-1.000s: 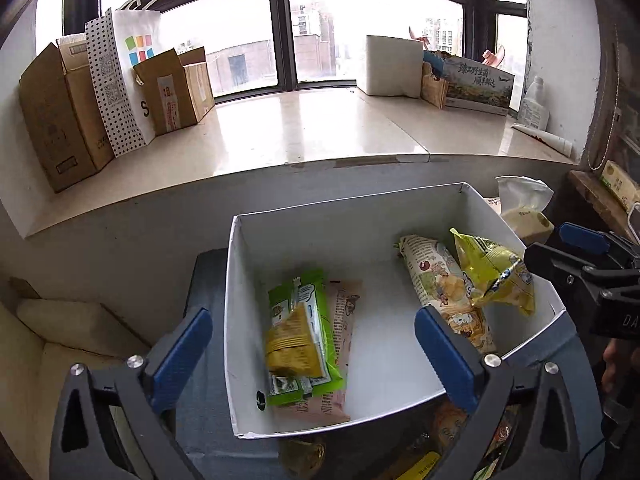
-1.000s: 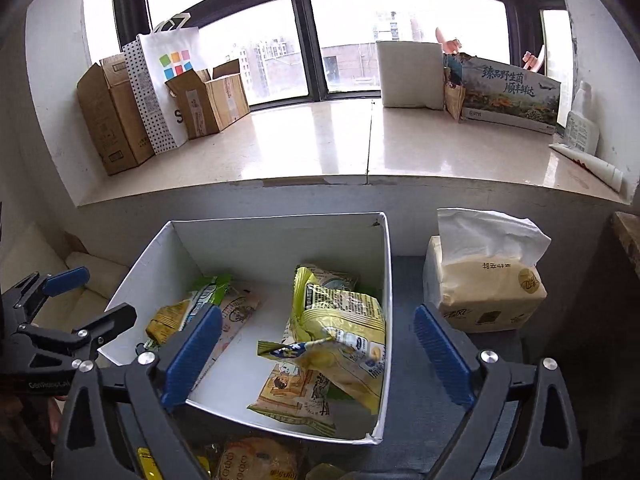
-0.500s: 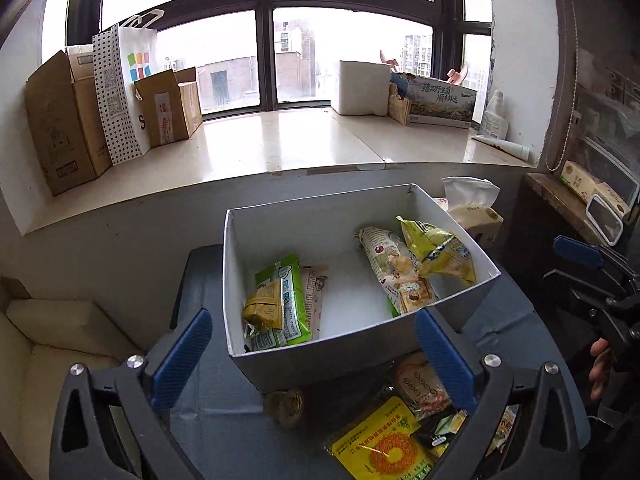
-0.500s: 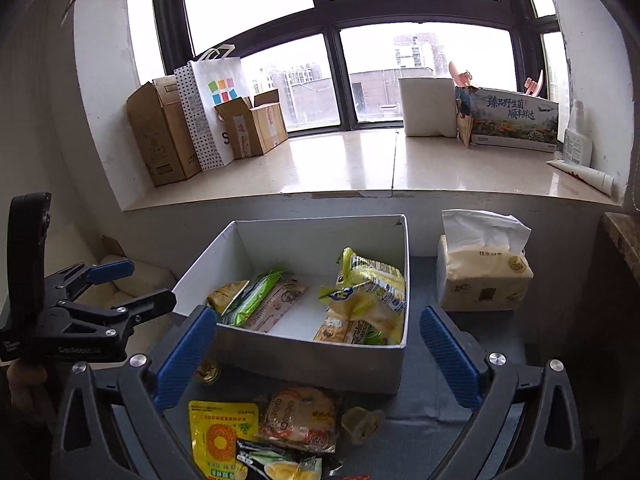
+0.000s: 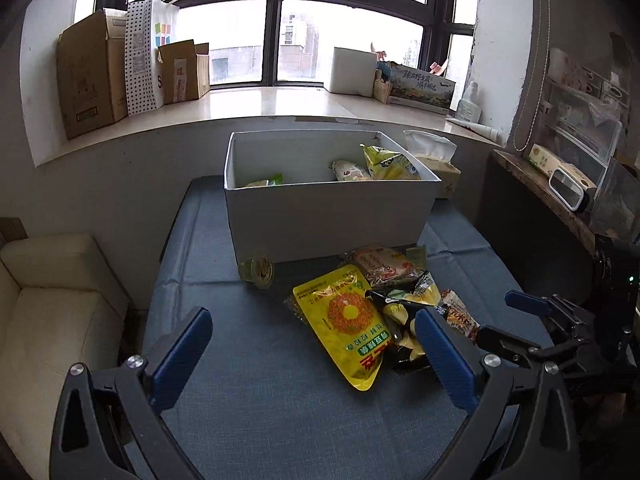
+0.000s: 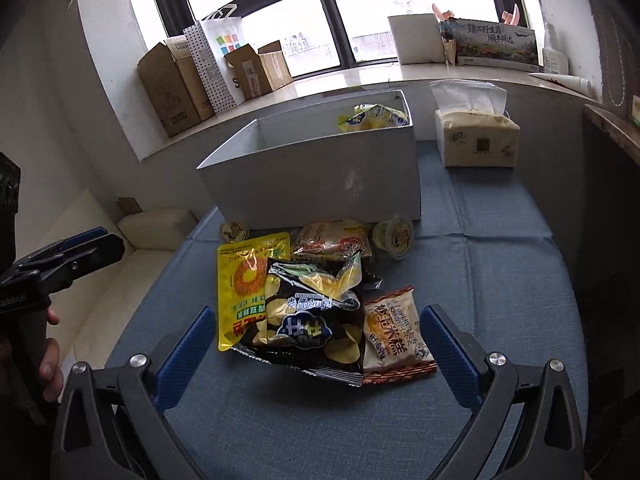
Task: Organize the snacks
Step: 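Grasp black potato-stick bag with right tool while left tool grasps yellow seed pouch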
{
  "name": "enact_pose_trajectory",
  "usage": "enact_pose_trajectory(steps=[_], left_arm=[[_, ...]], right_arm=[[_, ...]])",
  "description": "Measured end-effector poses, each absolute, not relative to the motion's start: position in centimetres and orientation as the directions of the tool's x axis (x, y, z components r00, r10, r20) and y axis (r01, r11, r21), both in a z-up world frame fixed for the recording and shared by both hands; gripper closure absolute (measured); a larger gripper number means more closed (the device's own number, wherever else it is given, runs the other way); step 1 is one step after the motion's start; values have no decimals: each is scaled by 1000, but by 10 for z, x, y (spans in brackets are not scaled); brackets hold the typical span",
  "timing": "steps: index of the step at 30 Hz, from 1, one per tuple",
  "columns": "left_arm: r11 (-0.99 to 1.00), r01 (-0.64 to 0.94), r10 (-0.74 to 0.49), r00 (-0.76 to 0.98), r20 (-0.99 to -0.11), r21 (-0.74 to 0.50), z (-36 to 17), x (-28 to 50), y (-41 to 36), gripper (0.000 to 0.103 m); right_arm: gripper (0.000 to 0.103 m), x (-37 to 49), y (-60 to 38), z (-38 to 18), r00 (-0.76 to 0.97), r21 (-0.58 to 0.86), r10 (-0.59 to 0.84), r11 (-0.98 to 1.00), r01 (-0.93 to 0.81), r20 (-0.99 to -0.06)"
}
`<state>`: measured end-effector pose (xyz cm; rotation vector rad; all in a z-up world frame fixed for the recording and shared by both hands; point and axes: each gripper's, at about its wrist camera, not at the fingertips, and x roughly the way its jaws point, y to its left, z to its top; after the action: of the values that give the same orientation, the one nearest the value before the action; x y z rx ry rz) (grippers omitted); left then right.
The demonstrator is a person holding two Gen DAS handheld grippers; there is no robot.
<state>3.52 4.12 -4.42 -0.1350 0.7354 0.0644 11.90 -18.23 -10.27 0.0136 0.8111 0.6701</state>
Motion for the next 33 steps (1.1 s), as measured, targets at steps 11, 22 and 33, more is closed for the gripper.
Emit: enact_pose_trajectory(steps=[11,22,33], left_arm=[[988,-108,0,710,-704,-109,-62,32,37,0],[982,-147,16,685,-728,-117,-75,33,44,0],[980,-155,9,656,-755,-124,-88,43,49,0]], right_arm=[[0,154,-135,-144,384,234,506,788,-570,-772],[12,161,-109,-160,407,109,426,787,-607,-808],[37,134,-127,-134,425,133,461,783,-607,-779]])
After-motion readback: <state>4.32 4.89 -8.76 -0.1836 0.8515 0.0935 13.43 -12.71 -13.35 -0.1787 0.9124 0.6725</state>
